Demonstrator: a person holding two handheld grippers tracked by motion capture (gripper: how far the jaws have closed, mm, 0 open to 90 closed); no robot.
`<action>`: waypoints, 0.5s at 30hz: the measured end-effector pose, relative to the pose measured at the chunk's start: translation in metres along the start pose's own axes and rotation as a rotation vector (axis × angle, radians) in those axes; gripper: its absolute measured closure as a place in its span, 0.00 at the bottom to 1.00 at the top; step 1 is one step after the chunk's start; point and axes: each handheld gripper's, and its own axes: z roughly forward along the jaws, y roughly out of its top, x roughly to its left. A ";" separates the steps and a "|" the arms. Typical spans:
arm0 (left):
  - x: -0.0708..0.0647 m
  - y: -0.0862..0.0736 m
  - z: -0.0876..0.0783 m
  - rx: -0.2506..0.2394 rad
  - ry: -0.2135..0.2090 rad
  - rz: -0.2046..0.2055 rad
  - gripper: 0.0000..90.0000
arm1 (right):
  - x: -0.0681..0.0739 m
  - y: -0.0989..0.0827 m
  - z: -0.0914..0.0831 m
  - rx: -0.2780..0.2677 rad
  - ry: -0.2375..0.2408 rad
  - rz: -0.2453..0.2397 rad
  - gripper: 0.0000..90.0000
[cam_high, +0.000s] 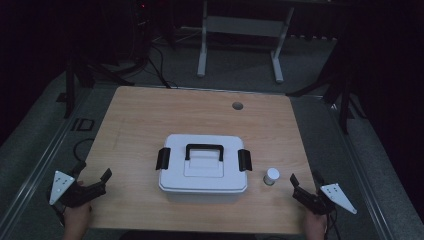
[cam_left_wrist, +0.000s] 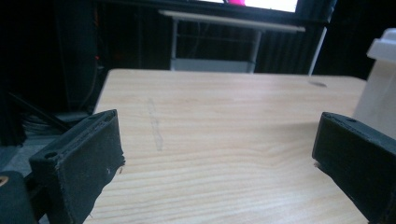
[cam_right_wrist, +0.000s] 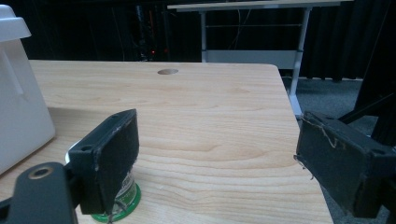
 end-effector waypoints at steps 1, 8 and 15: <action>0.000 0.000 0.002 0.024 -0.021 0.006 0.01 | 0.000 0.000 0.000 0.000 0.000 -0.001 0.14; 0.004 0.000 0.001 0.141 -0.198 0.068 0.01 | -0.001 0.000 -0.001 -0.003 -0.005 0.011 0.14; 0.014 0.009 -0.001 0.308 -0.350 0.160 0.01 | 0.000 0.000 0.001 0.006 -0.006 -0.004 0.14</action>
